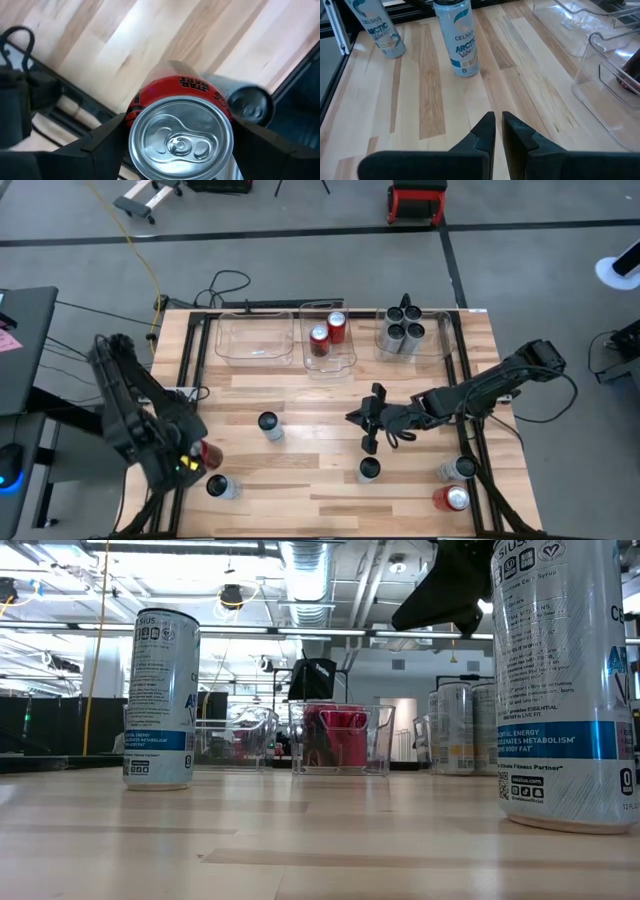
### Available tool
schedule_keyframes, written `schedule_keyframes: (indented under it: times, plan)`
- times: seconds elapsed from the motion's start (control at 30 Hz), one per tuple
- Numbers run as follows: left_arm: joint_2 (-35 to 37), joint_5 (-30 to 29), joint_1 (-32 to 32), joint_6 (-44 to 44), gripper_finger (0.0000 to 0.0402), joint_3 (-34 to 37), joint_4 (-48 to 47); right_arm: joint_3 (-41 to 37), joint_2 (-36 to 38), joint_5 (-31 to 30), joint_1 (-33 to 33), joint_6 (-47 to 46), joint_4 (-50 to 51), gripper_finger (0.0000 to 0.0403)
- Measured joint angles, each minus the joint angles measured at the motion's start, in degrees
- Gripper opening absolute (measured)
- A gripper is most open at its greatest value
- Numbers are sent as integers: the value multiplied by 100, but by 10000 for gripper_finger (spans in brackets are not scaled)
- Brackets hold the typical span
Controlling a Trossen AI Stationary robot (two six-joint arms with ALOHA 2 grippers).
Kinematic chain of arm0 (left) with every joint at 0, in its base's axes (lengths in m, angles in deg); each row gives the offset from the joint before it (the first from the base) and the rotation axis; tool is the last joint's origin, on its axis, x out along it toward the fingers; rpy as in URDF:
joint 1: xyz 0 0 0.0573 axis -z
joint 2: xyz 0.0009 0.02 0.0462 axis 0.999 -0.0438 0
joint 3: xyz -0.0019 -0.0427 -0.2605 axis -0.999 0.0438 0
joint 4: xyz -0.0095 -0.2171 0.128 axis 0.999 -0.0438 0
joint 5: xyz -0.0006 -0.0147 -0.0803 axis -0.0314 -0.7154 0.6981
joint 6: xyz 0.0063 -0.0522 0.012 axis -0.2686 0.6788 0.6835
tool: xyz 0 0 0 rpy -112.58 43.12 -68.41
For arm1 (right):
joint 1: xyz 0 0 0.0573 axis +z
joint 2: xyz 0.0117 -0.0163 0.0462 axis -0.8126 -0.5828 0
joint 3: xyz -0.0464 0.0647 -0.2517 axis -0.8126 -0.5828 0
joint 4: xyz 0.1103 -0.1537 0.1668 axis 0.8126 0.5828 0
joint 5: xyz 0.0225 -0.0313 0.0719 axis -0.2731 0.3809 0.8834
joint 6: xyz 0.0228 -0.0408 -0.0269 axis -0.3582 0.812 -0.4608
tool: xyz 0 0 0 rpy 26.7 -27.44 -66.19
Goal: Sort soda cans
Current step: Put the red-black soda can into the middle transparent bin
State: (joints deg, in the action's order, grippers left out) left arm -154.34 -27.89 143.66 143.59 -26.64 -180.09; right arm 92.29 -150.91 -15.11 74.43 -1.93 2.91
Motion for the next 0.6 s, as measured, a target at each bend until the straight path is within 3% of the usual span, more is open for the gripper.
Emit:
schedule_keyframes:
  times: [0.17, 0.4, 0.6]
  plan:
    - [404, -128, -626, -541, 294, 0, -6, 0, 55, 0, -35, 4, -35, 54]
    - [1060, -1792, -1885, -1817, 294, 2, -2, 1, 58, 2, -35, 92, -125, 54]
    - [1348, -2398, -3204, -3671, 294, 4, 212, 2, 58, 39, -35, 111, -80, 54]
